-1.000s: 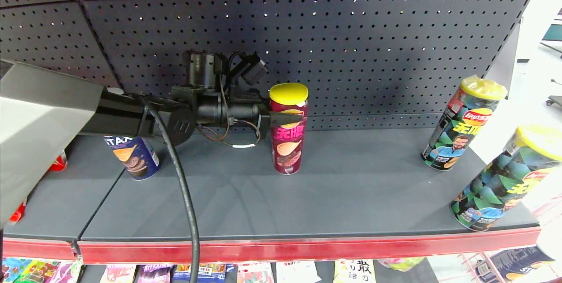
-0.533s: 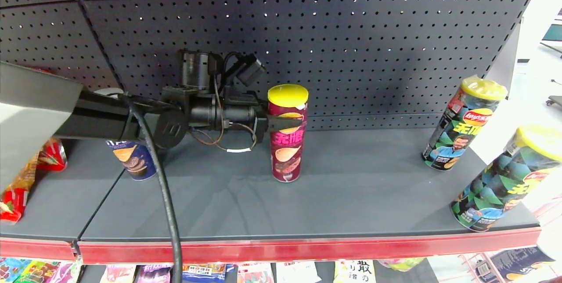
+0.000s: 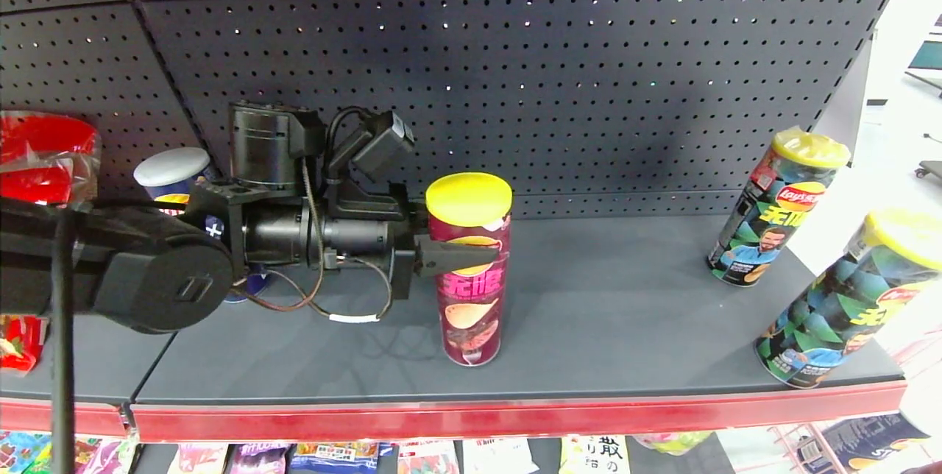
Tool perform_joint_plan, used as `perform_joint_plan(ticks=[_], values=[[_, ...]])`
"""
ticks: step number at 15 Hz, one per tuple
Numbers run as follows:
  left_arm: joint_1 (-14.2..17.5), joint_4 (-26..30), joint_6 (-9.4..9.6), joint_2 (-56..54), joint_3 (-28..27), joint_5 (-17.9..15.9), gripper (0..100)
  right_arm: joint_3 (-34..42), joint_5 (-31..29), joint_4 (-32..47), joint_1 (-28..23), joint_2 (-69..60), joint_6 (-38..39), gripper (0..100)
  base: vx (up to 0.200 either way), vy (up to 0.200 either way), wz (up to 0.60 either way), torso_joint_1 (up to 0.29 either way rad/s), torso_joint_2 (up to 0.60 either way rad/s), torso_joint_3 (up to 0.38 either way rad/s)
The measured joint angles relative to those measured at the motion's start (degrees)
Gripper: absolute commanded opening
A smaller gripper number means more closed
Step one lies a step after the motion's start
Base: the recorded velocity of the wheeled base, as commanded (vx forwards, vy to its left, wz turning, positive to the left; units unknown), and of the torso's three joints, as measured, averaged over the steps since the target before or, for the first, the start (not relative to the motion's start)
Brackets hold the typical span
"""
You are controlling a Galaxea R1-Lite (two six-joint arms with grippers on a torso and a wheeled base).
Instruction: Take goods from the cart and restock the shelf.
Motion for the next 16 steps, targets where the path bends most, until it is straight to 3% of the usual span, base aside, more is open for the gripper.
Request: perform_joint_plan(ticks=[8,16], values=[[-3.0,-1.1,0.20,1.7,0.9,0.2,0,-0.8,0.0,0.0,0.1,0.7,0.0,0,0.000,0.000,0.00,0.000,0.00,0.000],[-3.3,-6.1,0.00,2.9,2.8,0.5,0,-0.9,0.0,0.0,0.1,0.8,0.0,0,0.000,0.000,0.00,0.000,0.00,0.000]])
